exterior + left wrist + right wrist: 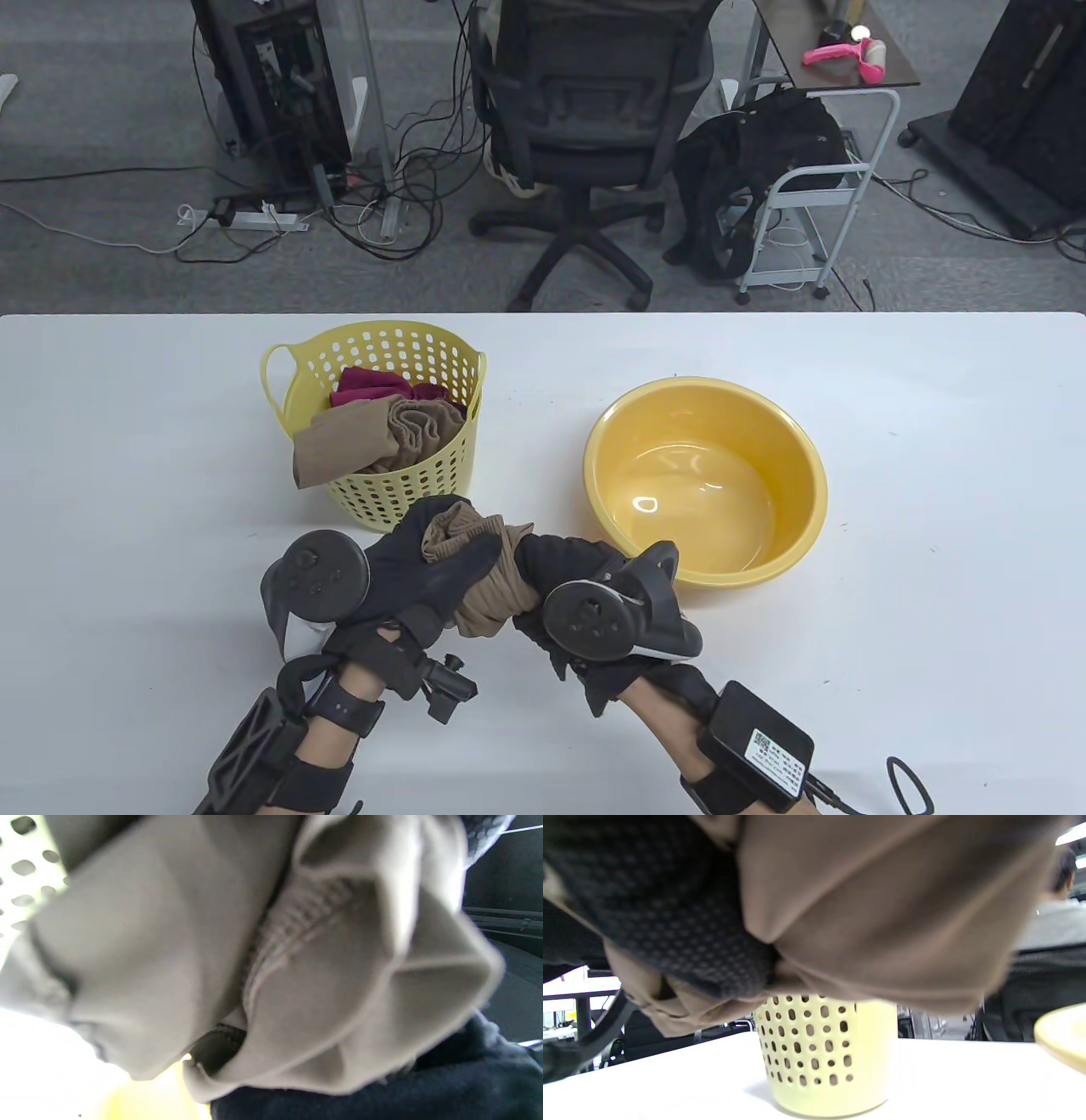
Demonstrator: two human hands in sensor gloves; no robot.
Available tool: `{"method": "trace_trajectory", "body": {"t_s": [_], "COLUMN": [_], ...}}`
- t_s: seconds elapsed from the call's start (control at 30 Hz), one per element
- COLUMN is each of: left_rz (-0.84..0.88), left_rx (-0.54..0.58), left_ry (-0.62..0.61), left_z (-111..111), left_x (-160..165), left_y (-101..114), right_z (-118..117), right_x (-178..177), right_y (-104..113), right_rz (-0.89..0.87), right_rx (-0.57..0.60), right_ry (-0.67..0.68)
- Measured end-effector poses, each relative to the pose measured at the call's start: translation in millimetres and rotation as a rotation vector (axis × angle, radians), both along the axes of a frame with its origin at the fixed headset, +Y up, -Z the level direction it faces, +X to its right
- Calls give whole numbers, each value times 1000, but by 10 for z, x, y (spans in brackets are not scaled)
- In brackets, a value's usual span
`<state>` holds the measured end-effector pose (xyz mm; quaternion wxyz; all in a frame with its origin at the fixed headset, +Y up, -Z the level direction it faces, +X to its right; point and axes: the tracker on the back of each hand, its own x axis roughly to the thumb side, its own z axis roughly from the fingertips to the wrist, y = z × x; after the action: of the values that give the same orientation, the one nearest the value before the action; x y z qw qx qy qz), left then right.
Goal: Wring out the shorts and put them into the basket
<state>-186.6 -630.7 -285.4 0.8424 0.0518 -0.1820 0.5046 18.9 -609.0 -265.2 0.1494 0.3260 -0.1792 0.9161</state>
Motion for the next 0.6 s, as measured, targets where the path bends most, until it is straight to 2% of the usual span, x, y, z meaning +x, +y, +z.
{"method": "trace_trajectory", "body": {"t_s": [0.13, 0.6], "left_rz": [30, 58], "left_rx": [-53, -181], "left_ry": [15, 58], "left_z": [0, 26], "left_x": [-26, -43], "left_y": [-27, -66], "right_z": [58, 177], "right_x": [-59, -182], "right_y": [16, 14], "right_rz": [52, 235], "right_rx": [110, 331], "right_ry": [-1, 11]}}
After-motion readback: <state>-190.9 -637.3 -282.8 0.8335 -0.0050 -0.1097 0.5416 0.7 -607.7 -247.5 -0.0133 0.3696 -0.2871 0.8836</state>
